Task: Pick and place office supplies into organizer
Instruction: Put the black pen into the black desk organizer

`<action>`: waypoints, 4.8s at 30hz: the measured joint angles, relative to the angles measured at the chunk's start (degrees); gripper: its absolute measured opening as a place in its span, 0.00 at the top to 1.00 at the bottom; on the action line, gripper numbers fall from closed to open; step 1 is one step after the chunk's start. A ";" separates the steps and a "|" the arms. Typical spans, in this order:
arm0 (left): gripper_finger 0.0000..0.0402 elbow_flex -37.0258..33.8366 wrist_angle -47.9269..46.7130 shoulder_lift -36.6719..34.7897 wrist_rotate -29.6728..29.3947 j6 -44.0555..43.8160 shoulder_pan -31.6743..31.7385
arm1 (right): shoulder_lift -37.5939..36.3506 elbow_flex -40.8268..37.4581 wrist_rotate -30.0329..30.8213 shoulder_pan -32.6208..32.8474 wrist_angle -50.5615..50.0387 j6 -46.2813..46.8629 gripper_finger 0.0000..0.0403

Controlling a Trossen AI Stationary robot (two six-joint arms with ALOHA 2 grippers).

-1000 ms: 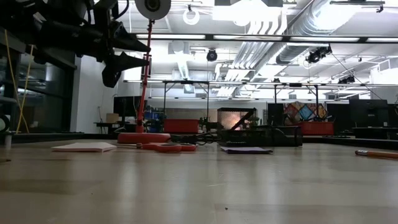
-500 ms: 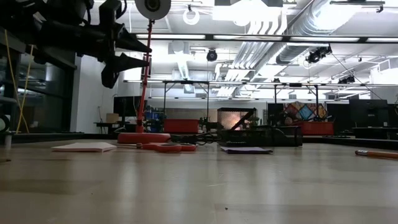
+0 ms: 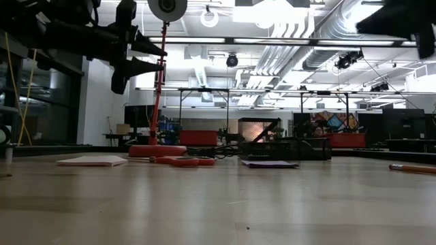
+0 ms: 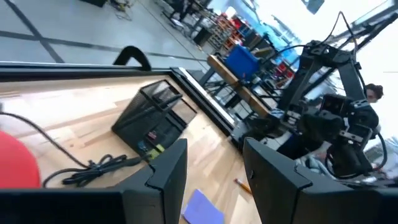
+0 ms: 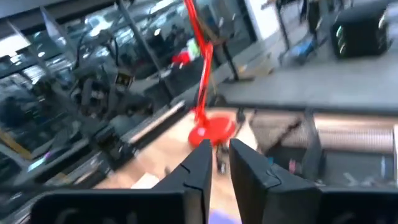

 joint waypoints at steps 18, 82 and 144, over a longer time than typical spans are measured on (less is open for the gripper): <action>0.64 0.00 -0.47 0.02 -4.41 1.66 0.00 | -8.05 -10.12 -33.20 12.29 25.40 -1.93 0.75; 0.64 0.00 -1.97 0.02 -2.65 3.48 0.01 | 21.91 -5.73 -38.26 -3.46 50.97 -11.48 0.74; 0.64 0.00 -2.94 0.02 10.69 3.45 0.01 | 32.70 20.63 -83.43 -5.28 31.57 0.35 0.77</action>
